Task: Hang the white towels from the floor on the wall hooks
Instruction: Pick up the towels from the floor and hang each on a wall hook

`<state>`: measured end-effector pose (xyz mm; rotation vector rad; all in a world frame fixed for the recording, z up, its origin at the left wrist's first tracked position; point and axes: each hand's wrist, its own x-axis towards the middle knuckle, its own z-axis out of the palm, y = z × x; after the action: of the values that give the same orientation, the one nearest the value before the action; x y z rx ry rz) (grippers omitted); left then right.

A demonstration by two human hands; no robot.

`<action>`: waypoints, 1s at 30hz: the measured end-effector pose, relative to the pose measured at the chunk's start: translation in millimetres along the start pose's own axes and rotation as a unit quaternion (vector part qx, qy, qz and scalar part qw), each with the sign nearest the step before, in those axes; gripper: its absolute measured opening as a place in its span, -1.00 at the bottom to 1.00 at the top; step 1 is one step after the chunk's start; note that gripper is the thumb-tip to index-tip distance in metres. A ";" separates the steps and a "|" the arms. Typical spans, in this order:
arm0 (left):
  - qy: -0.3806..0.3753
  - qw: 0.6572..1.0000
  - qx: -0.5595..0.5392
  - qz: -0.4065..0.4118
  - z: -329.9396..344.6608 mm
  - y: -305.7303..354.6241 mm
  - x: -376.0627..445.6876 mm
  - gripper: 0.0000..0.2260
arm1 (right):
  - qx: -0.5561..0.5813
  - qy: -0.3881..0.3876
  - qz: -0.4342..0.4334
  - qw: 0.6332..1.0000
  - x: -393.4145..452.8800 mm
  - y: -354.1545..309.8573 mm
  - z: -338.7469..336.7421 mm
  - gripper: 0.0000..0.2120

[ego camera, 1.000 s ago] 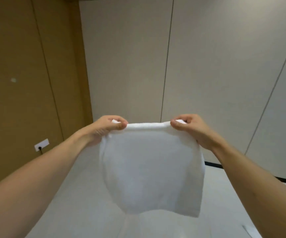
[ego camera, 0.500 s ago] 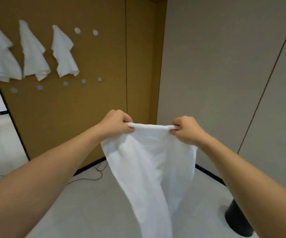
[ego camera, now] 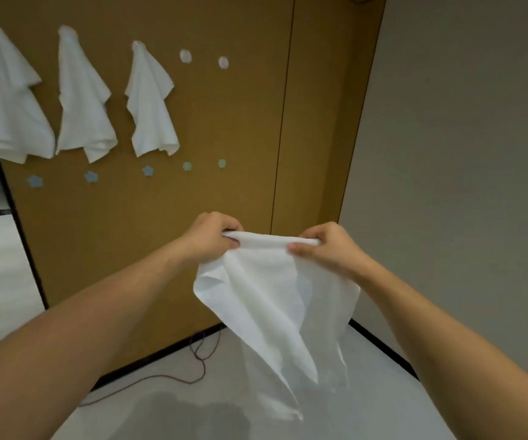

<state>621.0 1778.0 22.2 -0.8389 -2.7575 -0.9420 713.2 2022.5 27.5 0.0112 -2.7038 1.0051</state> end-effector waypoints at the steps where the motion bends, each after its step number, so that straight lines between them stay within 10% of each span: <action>1: 0.007 1.000 0.000 0.004 -6.0 -10.3 18.7 -0.84 | 0.007 -0.003 -0.003 1.000 22.5 0.3 4.5 -0.76; 20: 0.051 0.988 0.112 -0.092 -3.9 -161.8 327.9 -0.80 | 0.045 -0.063 -0.077 0.994 424.0 67.7 86.4 -0.85; 30: 0.274 0.948 -0.068 -0.149 -37.2 -200.7 477.9 -0.67 | 0.202 -0.101 -0.085 0.970 625.0 48.0 87.4 -0.70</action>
<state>108.7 1847.9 74.3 -0.1238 -2.3745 -1.2052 83.5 2053.6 83.7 0.4342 -2.5594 1.5504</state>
